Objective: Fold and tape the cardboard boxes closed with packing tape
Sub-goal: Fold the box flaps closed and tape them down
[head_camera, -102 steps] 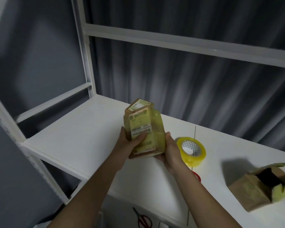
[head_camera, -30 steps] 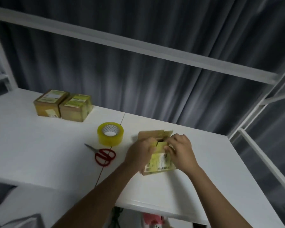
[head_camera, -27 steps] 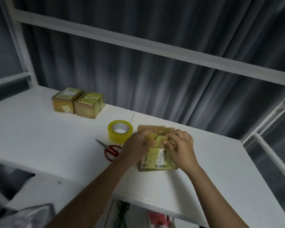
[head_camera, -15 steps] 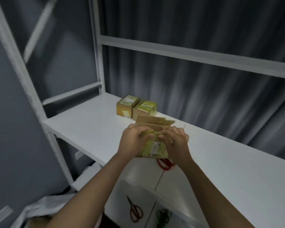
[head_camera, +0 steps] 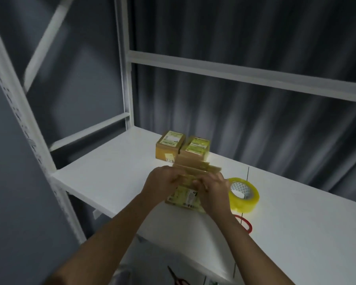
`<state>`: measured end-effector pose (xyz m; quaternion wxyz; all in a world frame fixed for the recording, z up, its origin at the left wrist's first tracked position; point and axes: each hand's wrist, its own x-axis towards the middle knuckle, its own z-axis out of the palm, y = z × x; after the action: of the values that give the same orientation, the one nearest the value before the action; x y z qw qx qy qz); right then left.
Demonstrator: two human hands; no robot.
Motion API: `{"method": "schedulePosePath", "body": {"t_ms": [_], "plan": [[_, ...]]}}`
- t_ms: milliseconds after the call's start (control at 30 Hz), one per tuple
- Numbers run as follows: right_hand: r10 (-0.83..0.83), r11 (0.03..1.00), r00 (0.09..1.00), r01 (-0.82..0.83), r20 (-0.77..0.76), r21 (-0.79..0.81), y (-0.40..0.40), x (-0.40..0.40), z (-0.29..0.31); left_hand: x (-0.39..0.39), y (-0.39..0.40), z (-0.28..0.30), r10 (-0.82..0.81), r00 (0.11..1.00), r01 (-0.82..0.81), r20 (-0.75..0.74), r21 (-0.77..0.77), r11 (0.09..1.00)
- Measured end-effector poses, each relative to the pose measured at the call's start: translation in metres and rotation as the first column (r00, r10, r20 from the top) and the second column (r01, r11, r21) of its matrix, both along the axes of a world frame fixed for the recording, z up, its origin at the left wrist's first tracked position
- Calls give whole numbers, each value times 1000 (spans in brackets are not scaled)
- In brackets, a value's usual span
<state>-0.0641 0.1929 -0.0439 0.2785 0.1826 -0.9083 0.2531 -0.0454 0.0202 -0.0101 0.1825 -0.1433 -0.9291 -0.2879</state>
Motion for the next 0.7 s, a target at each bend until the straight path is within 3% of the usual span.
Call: {"method": "schedulePosePath", "body": {"t_ms": [200,333,433,500,600,700], "plan": [[-8,997,1000,9,-11,76,-2,-4,-13,-25,-10,-17,-15,996,12,85,41,999],[35,994,996,-42,78,101,-5,-10,-14,-34,-14,-27,-43,998,41,-51,-25,999],[111,994,985,-111,133,-7,4,-14,6,-46,-27,-30,-127,976,112,-179,-94,989],[76,996,994,-71,76,-60,21,-27,22,-60,-40,-28,-159,979,144,-127,-119,982],[111,976,982,-137,152,168,38,-60,36,-76,-57,-26,-114,989,132,99,-204,970],[246,784,925,-366,290,501,25,-91,35,-85,-60,-18,-111,978,153,176,-248,957]]}}
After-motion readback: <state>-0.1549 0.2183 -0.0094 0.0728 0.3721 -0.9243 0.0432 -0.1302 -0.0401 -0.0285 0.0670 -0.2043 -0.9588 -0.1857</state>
